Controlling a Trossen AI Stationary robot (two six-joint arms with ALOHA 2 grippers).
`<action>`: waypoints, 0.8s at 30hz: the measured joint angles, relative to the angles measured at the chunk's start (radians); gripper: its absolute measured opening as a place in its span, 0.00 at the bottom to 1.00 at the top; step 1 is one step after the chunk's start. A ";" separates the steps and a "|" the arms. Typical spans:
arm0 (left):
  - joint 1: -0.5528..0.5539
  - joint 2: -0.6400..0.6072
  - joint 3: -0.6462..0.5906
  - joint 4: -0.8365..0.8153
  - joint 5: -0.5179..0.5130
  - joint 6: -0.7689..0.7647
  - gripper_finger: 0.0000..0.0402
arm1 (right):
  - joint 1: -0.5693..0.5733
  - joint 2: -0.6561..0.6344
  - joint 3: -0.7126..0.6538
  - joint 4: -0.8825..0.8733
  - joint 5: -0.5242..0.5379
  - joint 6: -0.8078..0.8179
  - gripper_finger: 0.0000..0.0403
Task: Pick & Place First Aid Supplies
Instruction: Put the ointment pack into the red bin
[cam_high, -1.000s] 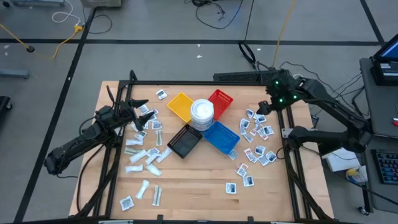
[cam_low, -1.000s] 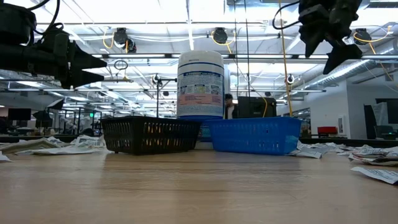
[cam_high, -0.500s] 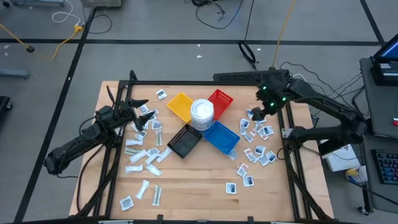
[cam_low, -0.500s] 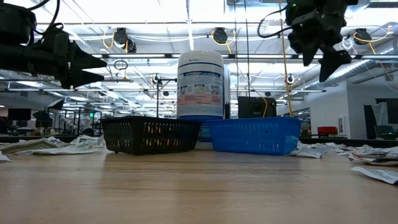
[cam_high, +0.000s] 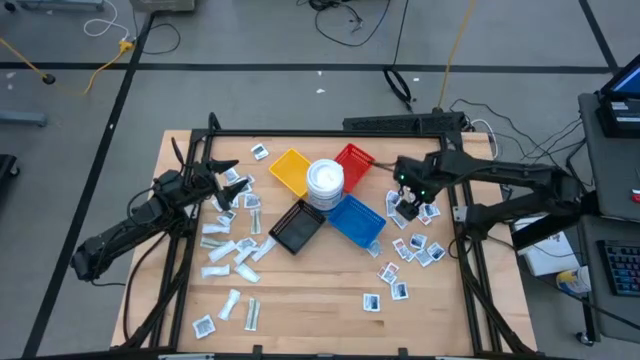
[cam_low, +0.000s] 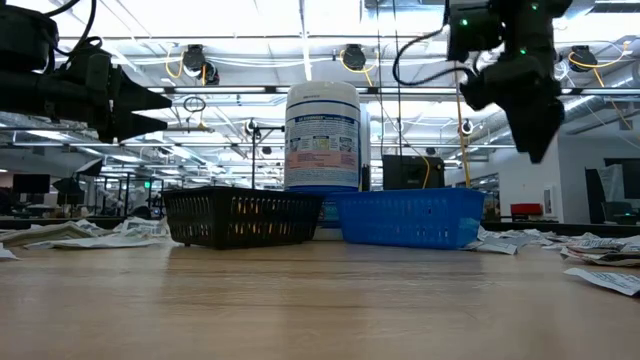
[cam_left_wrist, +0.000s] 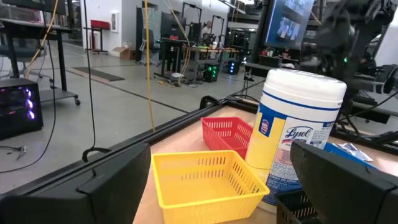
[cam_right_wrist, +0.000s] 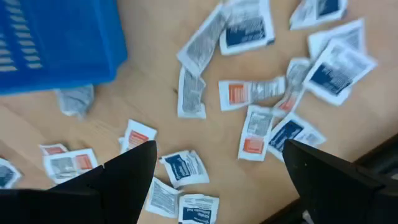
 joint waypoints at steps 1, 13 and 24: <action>0.000 0.000 0.000 0.000 0.000 0.000 0.98 | 0.014 0.000 -0.021 0.017 0.000 0.009 0.86; 0.000 0.000 0.000 0.000 0.000 0.000 0.98 | 0.138 0.011 -0.219 0.258 0.000 0.131 0.86; 0.000 0.000 0.000 0.000 0.000 0.000 0.98 | 0.162 0.098 -0.287 0.405 -0.001 0.101 0.86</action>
